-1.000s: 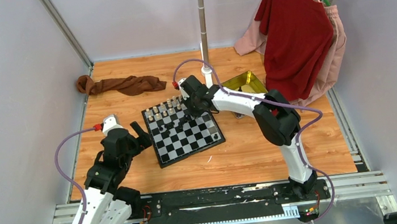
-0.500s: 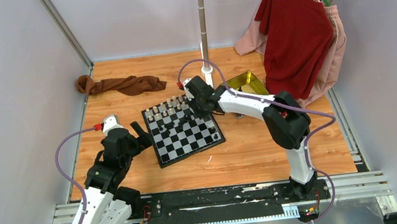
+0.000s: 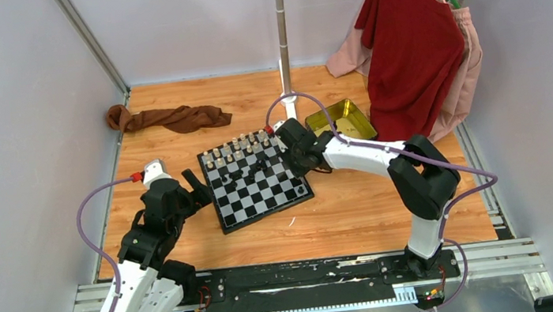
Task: Set up the chess pieces on the board
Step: Place the chess piece on the chessboard.
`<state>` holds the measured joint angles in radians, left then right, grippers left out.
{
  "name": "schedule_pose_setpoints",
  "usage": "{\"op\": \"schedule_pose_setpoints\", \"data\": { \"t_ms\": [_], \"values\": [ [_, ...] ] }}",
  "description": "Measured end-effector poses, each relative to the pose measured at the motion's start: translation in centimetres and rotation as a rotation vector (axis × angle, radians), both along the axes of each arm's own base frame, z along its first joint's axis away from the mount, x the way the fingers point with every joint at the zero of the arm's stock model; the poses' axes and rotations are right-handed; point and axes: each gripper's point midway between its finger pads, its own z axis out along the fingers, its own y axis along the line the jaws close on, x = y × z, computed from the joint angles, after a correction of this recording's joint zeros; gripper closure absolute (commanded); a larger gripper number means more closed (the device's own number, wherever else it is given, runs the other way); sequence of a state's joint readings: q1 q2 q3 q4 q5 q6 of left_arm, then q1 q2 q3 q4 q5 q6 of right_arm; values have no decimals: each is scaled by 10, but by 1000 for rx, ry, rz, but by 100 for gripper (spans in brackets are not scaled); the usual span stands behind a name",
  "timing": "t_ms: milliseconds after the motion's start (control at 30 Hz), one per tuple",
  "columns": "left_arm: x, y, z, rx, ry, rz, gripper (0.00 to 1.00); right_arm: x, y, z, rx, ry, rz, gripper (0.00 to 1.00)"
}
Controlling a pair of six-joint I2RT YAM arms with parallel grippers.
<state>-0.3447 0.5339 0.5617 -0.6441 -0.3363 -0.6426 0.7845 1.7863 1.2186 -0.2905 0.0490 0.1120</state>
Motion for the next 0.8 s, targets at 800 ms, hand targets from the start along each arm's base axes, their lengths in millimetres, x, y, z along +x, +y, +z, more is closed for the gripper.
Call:
{"op": "schedule_pose_setpoints", "data": {
  "t_ms": [800],
  "values": [
    [0, 0, -3, 4, 10, 0, 0, -16, -3, -15, 1, 41, -21, 100]
  ]
}}
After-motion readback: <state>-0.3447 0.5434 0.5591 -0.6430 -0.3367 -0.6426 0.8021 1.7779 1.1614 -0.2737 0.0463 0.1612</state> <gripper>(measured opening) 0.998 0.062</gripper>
